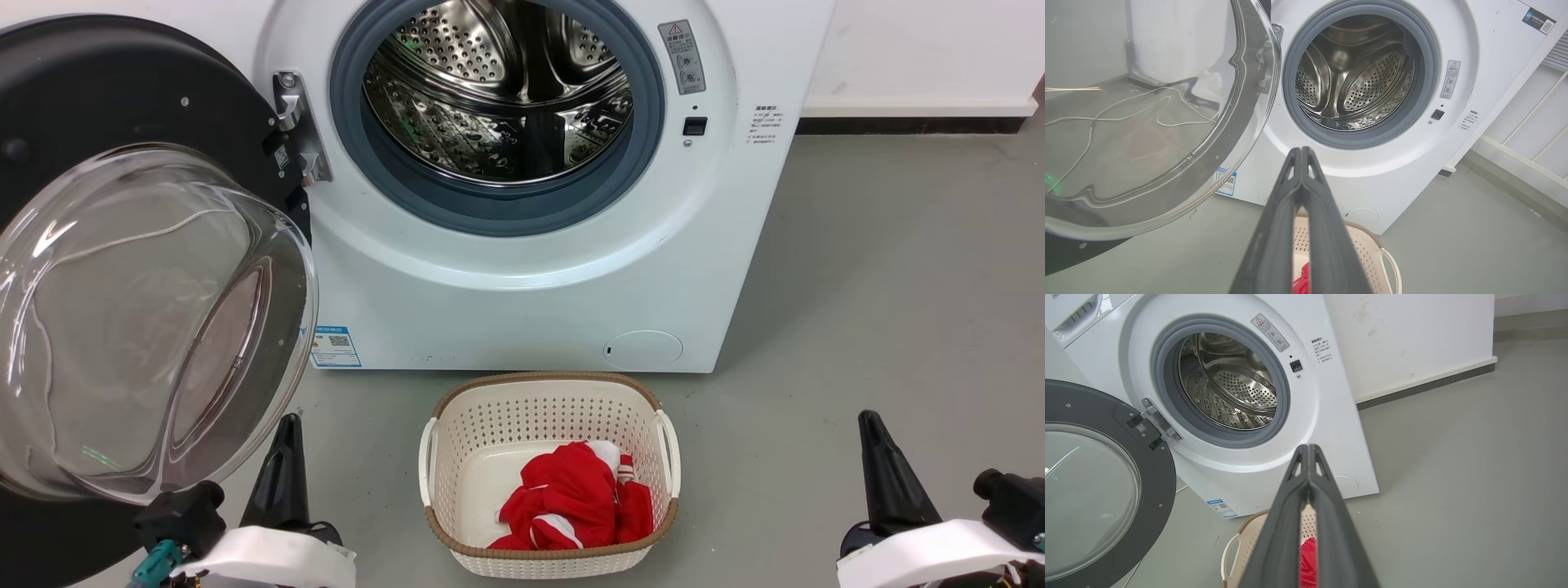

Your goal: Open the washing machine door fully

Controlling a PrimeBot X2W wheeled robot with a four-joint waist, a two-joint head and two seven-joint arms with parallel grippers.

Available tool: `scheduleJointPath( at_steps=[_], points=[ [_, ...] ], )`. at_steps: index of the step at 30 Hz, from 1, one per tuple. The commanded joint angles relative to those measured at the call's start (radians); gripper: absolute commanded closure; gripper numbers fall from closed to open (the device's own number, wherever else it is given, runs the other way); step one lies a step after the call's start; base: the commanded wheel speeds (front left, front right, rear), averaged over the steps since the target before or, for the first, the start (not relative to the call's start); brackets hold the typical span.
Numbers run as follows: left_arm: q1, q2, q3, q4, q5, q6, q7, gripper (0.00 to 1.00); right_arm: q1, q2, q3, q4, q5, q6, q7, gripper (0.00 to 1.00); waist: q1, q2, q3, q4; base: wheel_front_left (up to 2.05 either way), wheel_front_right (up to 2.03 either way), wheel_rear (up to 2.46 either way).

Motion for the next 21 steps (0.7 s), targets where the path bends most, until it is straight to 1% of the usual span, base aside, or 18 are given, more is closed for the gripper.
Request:
scheduleJointPath(
  at_steps=[1,13,14,21],
  points=[
    [-0.031,0.002,0.005,-0.011,-0.042,-0.008,0.007,1.00,-0.035,-0.007,-0.001,-0.008,0.044,0.000,0.004,1.00,0.0000,0.0000,0.000,0.000,0.00,0.00,0.00],
    [-0.049,0.001,0.017,0.008,-0.247,-0.017,0.055,1.00,-0.061,-0.011,-0.005,0.022,0.247,0.000,0.036,1.00,0.0000,0.0000,0.002,-0.001,0.00,0.00,0.00],
    [-0.053,0.001,0.021,0.013,-0.294,-0.019,0.066,1.00,-0.067,-0.012,-0.006,0.028,0.294,0.000,0.044,1.00,0.0000,0.0000,0.003,-0.001,0.00,0.00,0.00],
    [-0.063,0.000,0.028,0.024,-0.397,-0.023,0.092,1.00,-0.080,-0.013,-0.008,0.043,0.396,0.000,0.061,1.00,0.0000,0.0000,0.004,-0.002,0.00,0.00,0.00]
  ],
)
